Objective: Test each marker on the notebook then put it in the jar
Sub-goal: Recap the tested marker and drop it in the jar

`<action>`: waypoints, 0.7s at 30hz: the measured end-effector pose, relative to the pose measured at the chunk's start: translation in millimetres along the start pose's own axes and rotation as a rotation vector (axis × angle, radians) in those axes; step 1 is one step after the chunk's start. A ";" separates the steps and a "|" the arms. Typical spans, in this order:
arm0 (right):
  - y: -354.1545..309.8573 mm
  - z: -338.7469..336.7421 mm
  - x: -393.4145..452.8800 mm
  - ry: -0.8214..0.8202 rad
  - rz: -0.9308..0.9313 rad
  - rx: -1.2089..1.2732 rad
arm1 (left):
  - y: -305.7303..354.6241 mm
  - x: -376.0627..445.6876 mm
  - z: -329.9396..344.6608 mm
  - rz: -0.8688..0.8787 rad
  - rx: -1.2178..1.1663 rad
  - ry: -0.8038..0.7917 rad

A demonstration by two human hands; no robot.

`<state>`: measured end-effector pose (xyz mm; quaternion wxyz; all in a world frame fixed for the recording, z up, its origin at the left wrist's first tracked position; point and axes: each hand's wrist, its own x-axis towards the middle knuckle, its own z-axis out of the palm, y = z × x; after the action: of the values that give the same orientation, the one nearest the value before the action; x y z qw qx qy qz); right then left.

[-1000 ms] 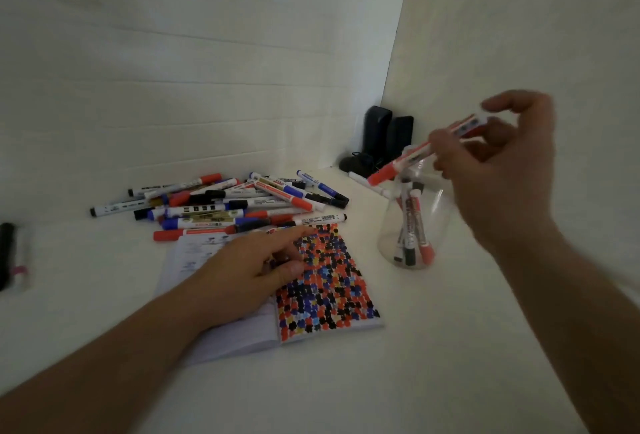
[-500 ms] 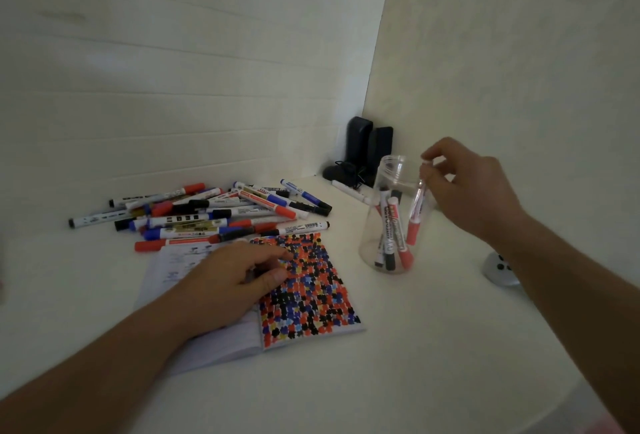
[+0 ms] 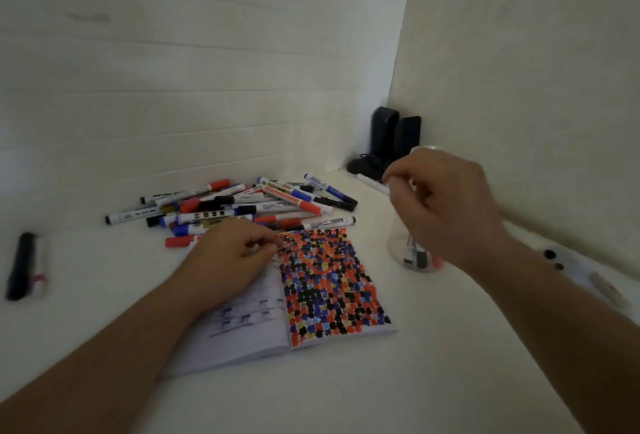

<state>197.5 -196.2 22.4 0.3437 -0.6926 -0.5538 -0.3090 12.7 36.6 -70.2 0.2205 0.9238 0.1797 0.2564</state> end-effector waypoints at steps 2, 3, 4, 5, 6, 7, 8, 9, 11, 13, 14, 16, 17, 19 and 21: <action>-16.5 27.9 -6.3 -0.144 0.034 0.093 | -20.3 5.4 -10.2 -0.085 0.097 0.143; -20.8 42.5 -8.9 -0.202 0.046 0.115 | -30.4 7.0 -16.3 -0.133 0.152 0.211; -23.0 56.4 -10.5 -0.250 0.057 0.134 | -40.4 7.7 -22.5 -0.191 0.205 0.260; -23.5 68.9 -11.7 -0.283 0.071 0.152 | -48.4 7.3 -28.3 -0.246 0.257 0.288; -23.2 79.9 -13.0 -0.301 0.088 0.168 | -55.4 5.7 -32.9 -0.295 0.306 0.290; -22.1 89.3 -15.1 -0.306 0.113 0.181 | -61.5 3.8 -35.7 -0.333 0.341 0.268; -20.6 96.3 -18.0 -0.307 0.145 0.191 | -64.6 1.6 -37.6 -0.363 0.356 0.233; -18.5 101.2 -21.8 -0.315 0.181 0.199 | -68.0 0.2 -38.4 -0.384 0.349 0.192; -13.6 106.2 -29.5 -0.339 0.263 0.246 | -70.8 -0.1 -39.2 -0.406 0.314 0.127; -8.2 106.8 -34.2 -0.322 0.344 0.345 | -68.3 1.5 -39.5 -0.387 0.286 0.105; -5.2 106.3 -35.3 -0.307 0.377 0.383 | -65.8 2.0 -39.4 -0.382 0.290 0.097; -0.7 104.1 -37.4 -0.304 0.419 0.423 | -61.9 3.0 -40.7 -0.383 0.282 0.082; 1.0 102.8 -38.3 -0.306 0.436 0.442 | -60.7 2.9 -42.4 -0.388 0.261 0.090; 3.2 98.8 -39.5 -0.290 0.460 0.493 | -55.9 1.8 -48.0 -0.405 0.156 0.146; 4.0 95.1 -38.7 -0.262 0.474 0.542 | -47.7 2.5 -53.1 -0.400 0.022 0.263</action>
<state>198.3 -140.4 -63.9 0.5026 -0.7189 -0.4793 0.0279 -25.1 94.4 -52.1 0.2315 0.8308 0.3889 0.3239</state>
